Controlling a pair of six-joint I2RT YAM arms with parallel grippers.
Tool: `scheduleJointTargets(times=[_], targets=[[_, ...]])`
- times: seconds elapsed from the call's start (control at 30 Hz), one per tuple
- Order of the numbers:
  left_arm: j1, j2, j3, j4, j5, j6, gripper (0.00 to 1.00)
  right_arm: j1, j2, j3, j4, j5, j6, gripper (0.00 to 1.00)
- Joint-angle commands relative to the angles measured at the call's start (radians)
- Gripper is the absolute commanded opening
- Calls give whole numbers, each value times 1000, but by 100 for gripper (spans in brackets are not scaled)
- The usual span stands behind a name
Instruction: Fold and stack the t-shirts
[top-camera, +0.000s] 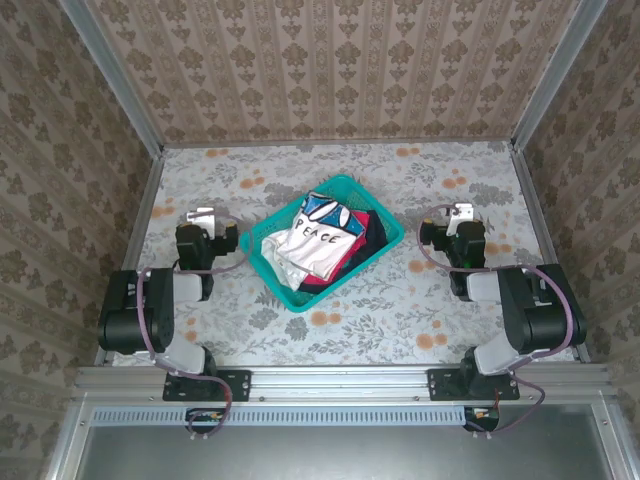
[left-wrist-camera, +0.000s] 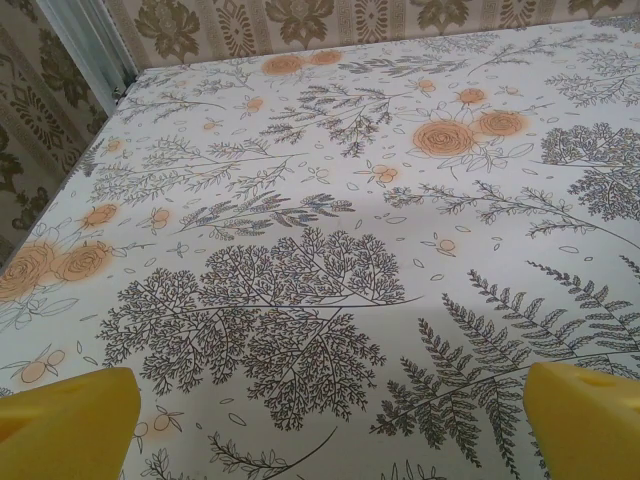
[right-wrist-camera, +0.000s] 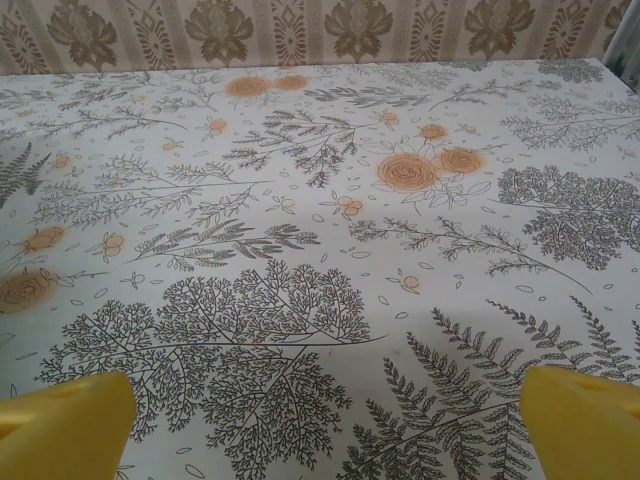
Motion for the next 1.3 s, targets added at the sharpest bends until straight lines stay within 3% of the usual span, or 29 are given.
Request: scheduleJointTargets(times=[0.0,0.93,1.1,1.27], targets=[[1,-4,8,-12,9,-9,100,4,-1,5,7,10,10,100],[0,-15,7,-18,-4,-9,100,2,-5,0,15,13,13,100],[-2,-181,12,-172,-71,-23,100,2,-129,-28,-44,72,31,100],[-8,-394,8,-349,-121,15,100,4,-342,25,-345,78,55,100]])
